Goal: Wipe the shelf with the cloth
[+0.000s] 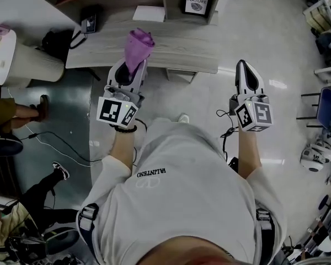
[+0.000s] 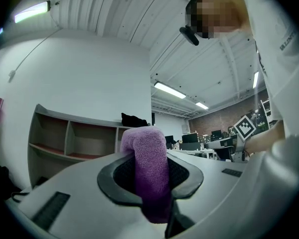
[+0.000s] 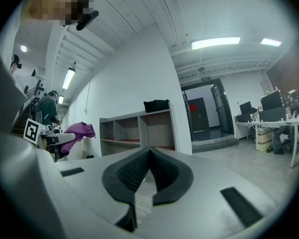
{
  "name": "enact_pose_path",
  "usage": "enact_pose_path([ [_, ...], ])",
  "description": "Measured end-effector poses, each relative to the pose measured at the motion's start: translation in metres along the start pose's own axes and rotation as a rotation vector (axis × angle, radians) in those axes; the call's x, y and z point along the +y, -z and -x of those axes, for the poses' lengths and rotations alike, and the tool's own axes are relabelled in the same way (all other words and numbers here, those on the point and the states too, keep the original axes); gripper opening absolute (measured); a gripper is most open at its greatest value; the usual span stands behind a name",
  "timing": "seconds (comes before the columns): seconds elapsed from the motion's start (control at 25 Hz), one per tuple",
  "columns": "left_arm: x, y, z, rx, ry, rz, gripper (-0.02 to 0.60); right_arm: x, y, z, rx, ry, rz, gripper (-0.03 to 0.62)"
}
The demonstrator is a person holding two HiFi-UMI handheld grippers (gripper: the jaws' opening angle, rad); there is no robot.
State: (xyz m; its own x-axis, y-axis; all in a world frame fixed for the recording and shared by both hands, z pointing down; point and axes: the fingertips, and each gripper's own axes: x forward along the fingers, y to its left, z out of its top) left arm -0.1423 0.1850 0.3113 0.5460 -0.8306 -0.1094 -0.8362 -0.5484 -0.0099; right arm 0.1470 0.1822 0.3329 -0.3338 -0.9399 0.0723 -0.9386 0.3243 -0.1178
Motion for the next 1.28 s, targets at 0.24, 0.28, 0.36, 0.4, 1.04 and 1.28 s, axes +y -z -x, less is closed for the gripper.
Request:
enact_pose_path([
  [0.24,0.001,0.012,-0.018,0.023,-0.014,0.02,0.097,-0.002,0.005,-0.026,0.012,-0.036,-0.015,-0.002],
  [0.28,0.002,0.015,-0.021,0.028,-0.013,0.022,0.097,-0.001,0.006,-0.031,0.014,-0.041,-0.015,-0.002],
  [0.36,0.005,0.02,-0.029,0.034,-0.008,0.024,0.097,-0.001,0.007,-0.04,0.017,-0.046,-0.014,-0.002],
  [0.4,0.007,0.023,-0.035,0.035,-0.005,0.025,0.097,-0.002,0.008,-0.045,0.02,-0.045,-0.013,-0.002],
  [1.04,0.062,0.067,-0.173,0.048,0.093,0.096,0.097,-0.015,0.01,-0.173,0.06,-0.047,-0.003,-0.002],
  [1.28,0.09,0.097,-0.223,0.078,0.095,0.128,0.097,-0.018,0.01,-0.236,0.073,-0.046,0.002,-0.002],
])
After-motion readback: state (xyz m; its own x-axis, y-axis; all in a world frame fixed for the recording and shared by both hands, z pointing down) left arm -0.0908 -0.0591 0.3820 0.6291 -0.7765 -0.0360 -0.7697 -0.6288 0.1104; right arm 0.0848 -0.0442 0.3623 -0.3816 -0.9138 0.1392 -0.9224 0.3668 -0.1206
